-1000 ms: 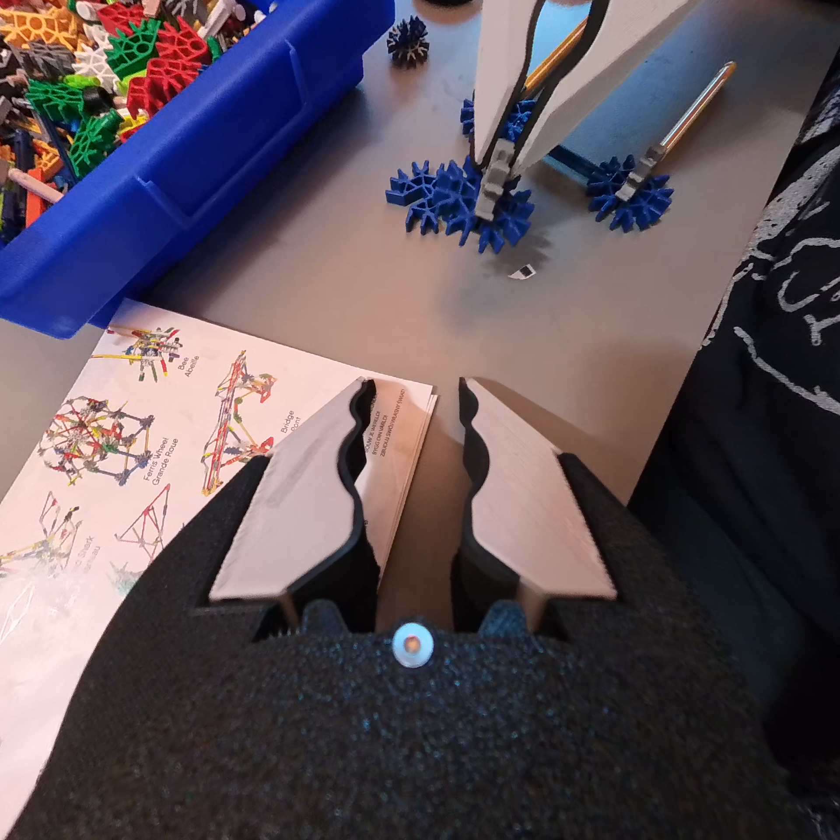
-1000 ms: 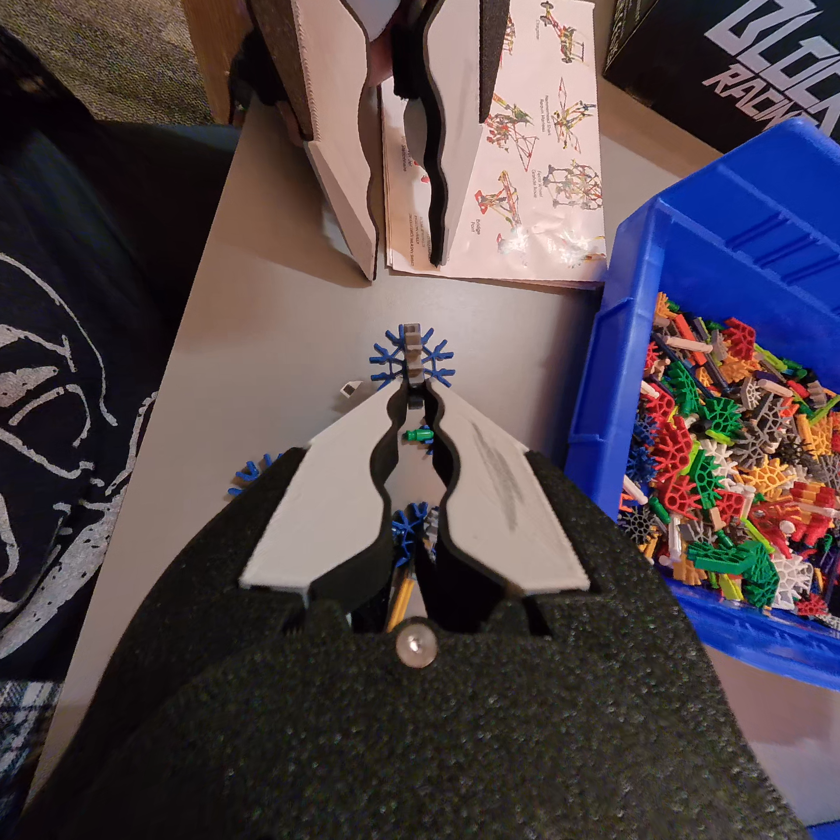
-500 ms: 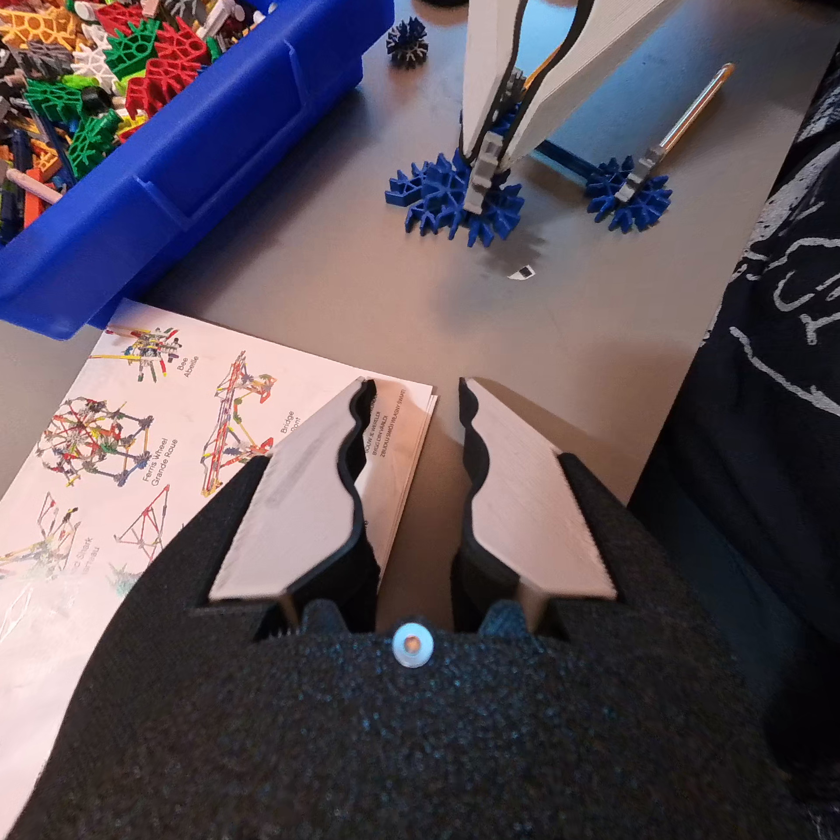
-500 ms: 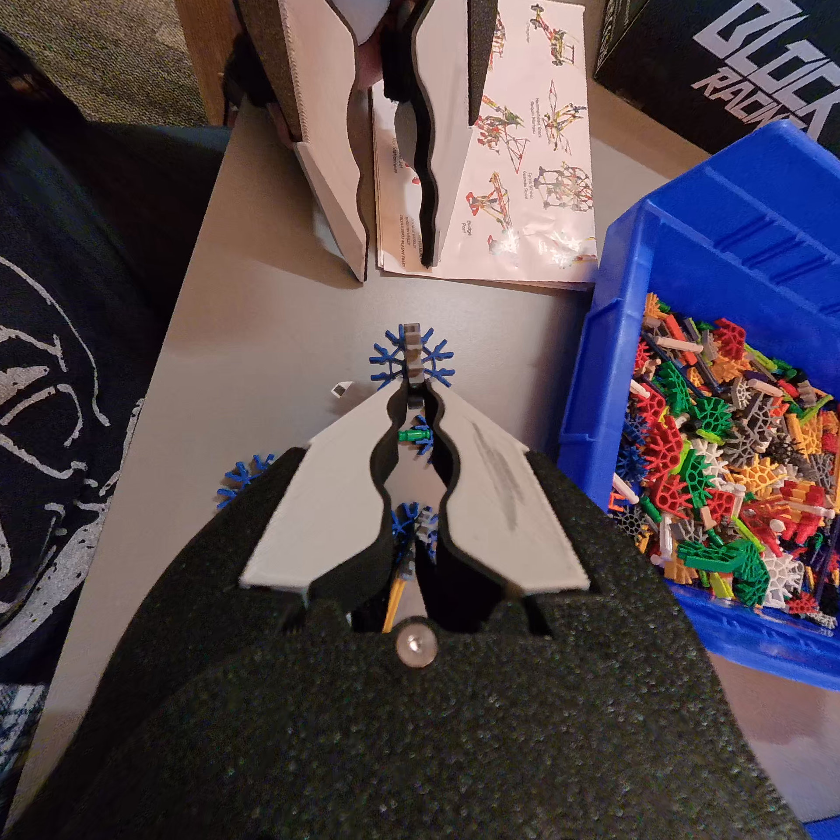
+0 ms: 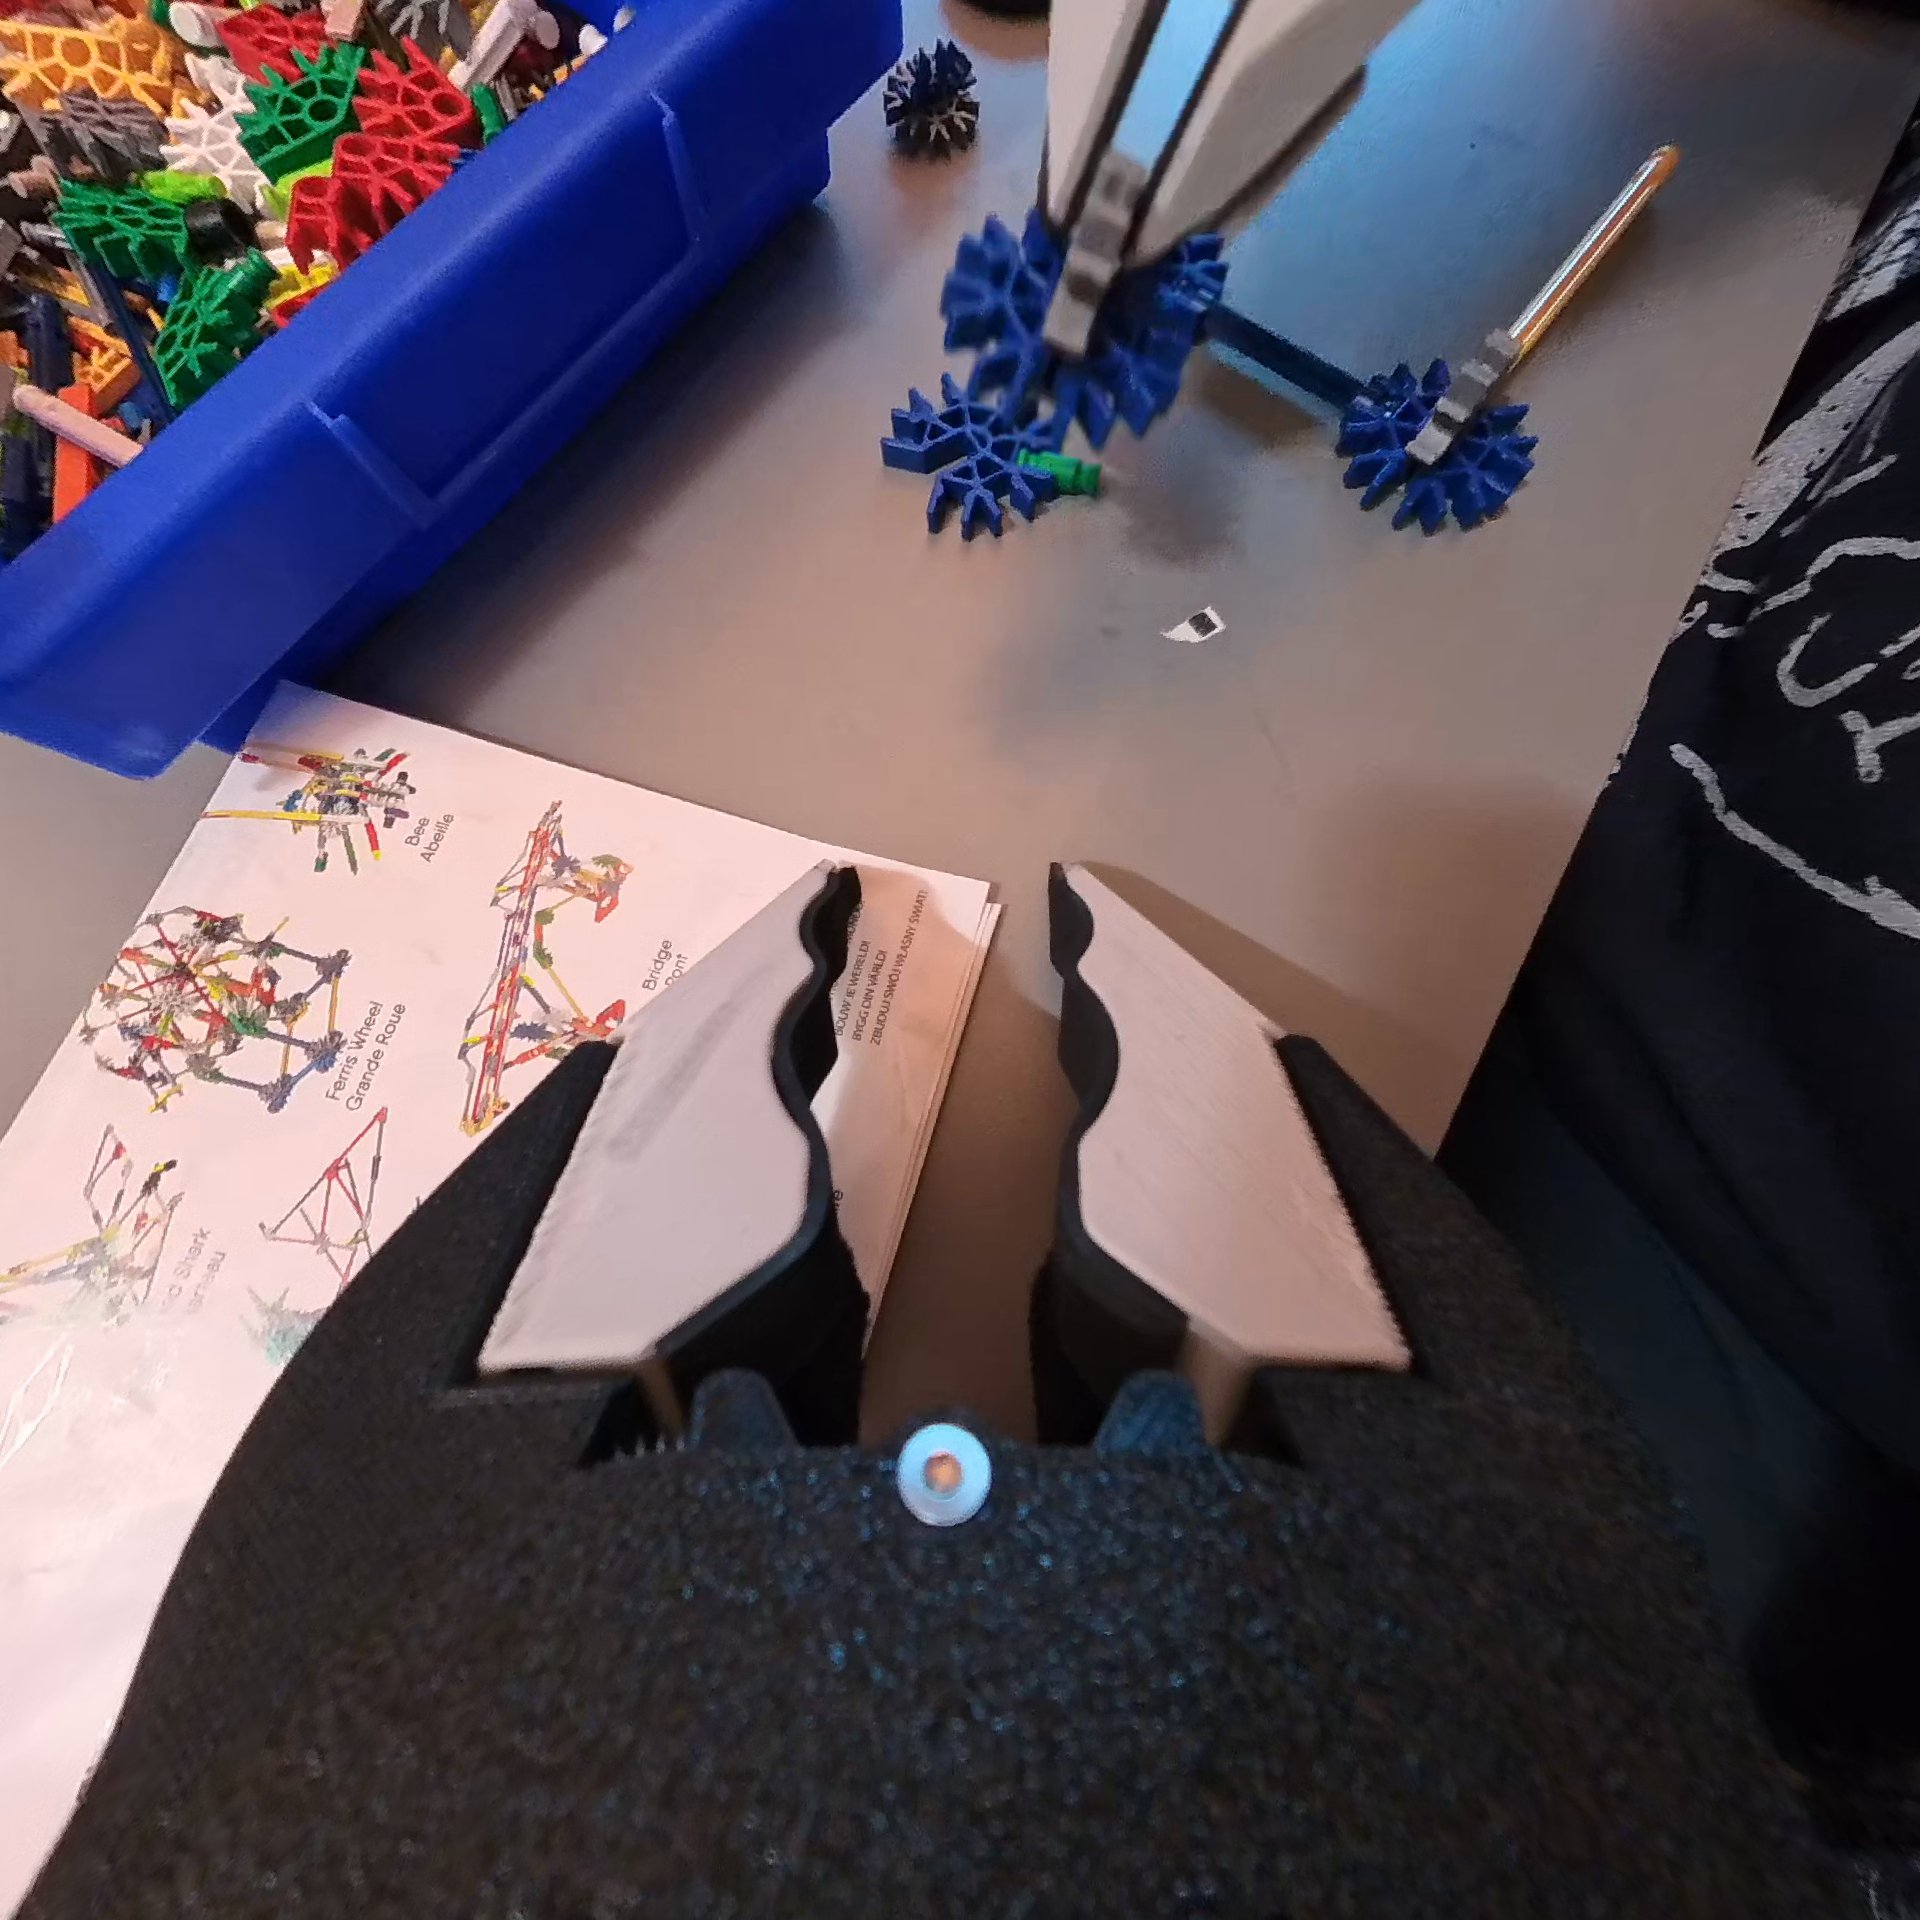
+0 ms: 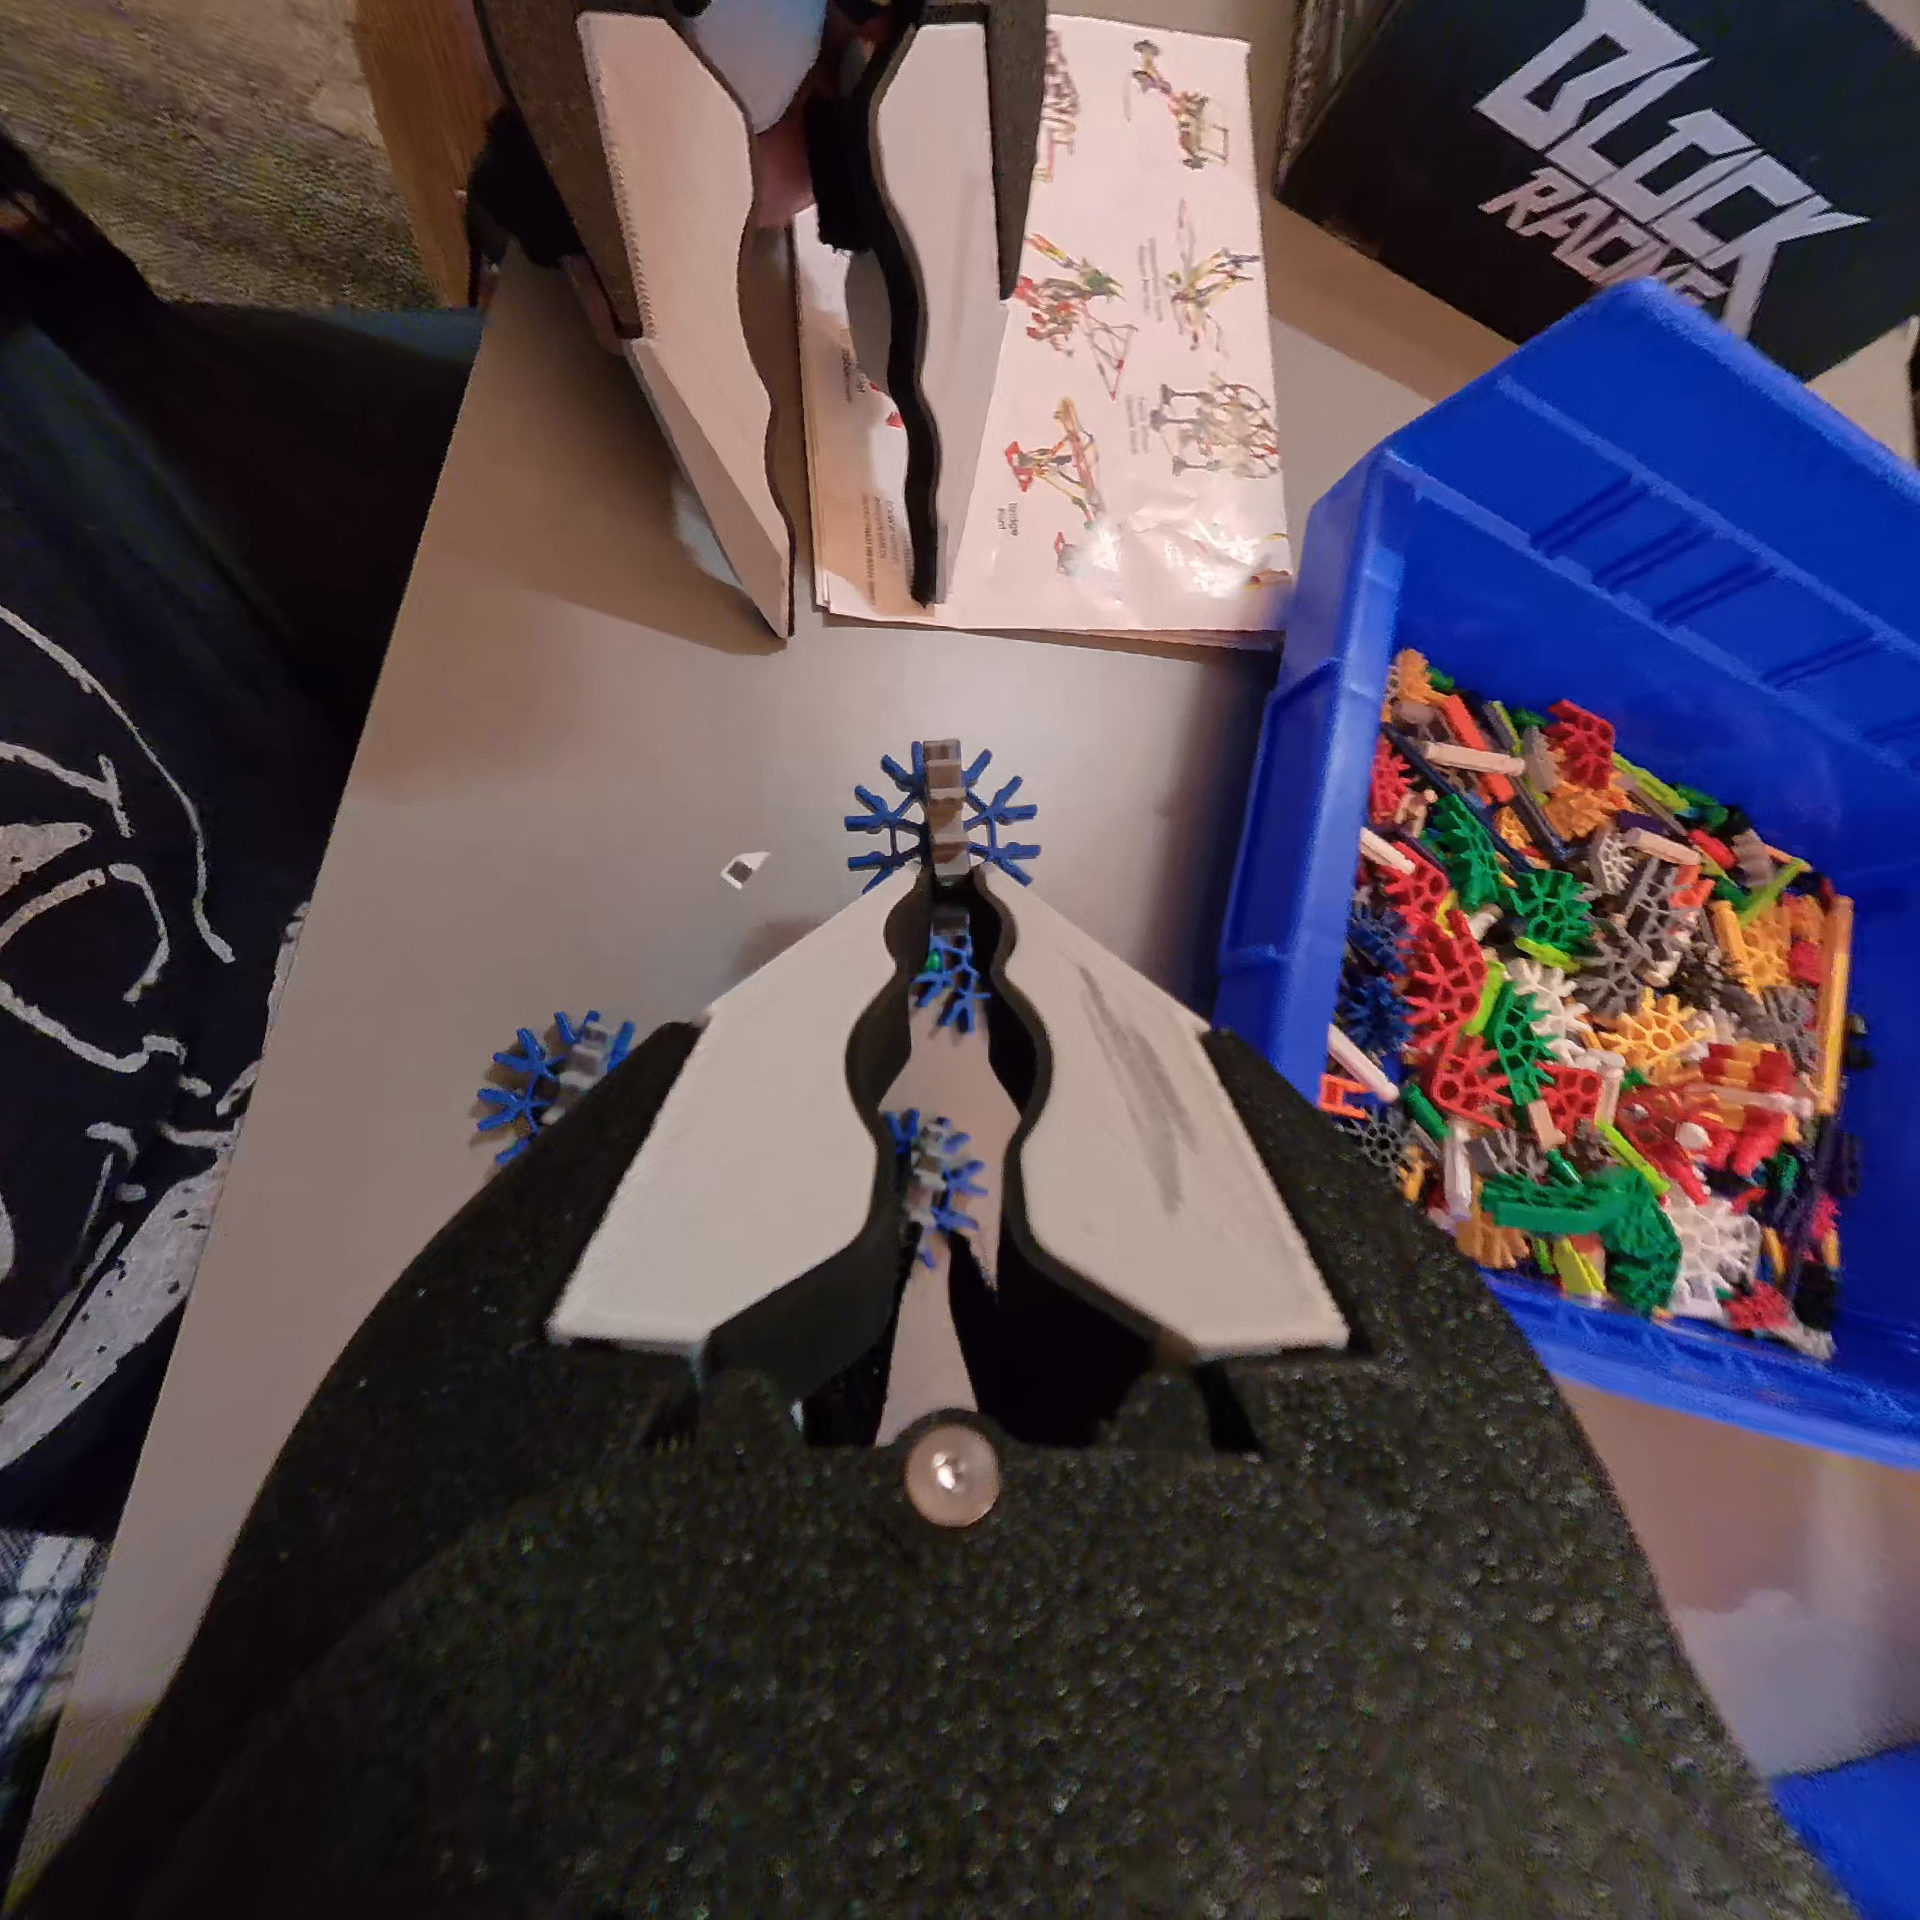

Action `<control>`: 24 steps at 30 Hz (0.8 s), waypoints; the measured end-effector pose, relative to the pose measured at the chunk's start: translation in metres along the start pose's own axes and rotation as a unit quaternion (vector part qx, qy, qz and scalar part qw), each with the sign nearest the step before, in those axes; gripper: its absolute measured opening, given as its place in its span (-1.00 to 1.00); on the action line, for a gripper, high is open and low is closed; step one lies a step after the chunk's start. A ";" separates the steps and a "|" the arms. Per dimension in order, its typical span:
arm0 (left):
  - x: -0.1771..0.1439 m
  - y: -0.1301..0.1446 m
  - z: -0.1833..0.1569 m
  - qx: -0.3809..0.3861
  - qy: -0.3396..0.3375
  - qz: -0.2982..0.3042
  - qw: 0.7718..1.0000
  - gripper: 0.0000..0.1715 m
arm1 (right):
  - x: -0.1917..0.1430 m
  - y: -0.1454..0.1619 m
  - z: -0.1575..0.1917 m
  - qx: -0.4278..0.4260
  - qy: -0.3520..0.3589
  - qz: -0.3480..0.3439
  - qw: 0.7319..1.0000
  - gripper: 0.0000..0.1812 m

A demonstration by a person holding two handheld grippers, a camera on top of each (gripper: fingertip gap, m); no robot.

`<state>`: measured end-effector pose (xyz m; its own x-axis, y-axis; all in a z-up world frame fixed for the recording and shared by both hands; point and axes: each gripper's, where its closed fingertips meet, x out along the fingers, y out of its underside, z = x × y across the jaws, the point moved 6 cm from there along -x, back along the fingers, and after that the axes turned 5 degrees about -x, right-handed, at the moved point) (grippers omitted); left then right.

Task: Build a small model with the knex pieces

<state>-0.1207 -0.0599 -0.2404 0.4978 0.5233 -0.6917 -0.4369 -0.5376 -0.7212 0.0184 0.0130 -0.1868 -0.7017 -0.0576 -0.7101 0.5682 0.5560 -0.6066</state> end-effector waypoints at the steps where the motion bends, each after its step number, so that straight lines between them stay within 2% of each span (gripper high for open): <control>1: 0.000 0.000 0.000 0.000 0.000 0.000 1.000 -0.57 | -0.004 0.001 -0.002 0.003 0.005 -0.001 1.000 -0.94; 9: 0.000 0.000 0.000 0.001 -0.004 -0.002 1.000 -0.57 | -0.031 0.008 -0.007 0.021 0.042 0.002 0.999 -0.94; 24: 0.000 0.000 -0.001 0.000 -0.010 -0.003 1.000 -0.56 | -0.052 0.020 -0.007 0.037 0.069 0.011 0.997 -0.94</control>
<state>-0.1199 -0.0600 -0.2405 0.4860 0.5398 -0.6873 -0.4335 -0.5339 -0.7259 0.0627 0.0330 -0.1595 -0.7386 0.0719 -0.6703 0.6108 0.4921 -0.6203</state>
